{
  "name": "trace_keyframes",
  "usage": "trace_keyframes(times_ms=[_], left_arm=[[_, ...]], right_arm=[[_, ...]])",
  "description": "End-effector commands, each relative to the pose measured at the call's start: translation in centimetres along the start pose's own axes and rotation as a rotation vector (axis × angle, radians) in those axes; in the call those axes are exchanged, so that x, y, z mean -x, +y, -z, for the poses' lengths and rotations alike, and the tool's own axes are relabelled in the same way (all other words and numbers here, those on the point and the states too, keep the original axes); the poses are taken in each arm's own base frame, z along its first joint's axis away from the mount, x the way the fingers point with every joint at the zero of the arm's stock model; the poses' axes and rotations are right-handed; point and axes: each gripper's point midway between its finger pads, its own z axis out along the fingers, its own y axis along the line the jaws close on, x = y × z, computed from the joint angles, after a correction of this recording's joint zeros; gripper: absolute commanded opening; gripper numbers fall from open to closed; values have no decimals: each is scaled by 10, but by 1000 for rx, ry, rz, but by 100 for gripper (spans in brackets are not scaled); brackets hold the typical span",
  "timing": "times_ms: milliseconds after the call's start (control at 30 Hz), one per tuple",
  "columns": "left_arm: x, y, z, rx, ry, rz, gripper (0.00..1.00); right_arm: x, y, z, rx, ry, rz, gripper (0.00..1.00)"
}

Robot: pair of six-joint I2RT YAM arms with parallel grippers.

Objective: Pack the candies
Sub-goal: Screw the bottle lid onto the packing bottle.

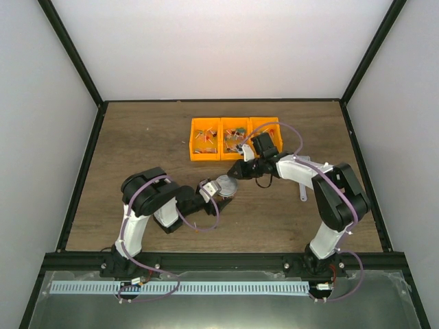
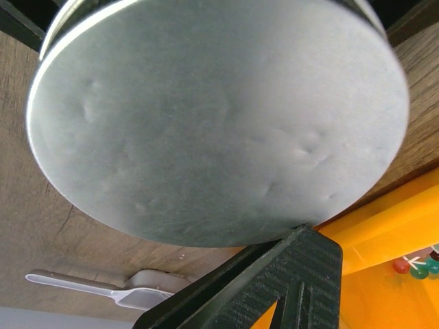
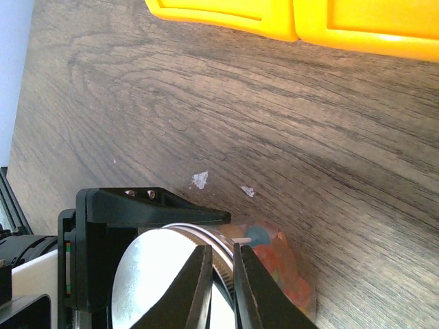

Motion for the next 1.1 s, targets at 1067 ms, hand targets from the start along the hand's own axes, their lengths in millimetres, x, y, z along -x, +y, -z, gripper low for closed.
trace_keyframes(times_ms=[1067], left_arm=[[-20, 16, -20, 48, 76, -21, 81]], right_arm=[[-117, -5, 36, -19, 168, -75, 1]])
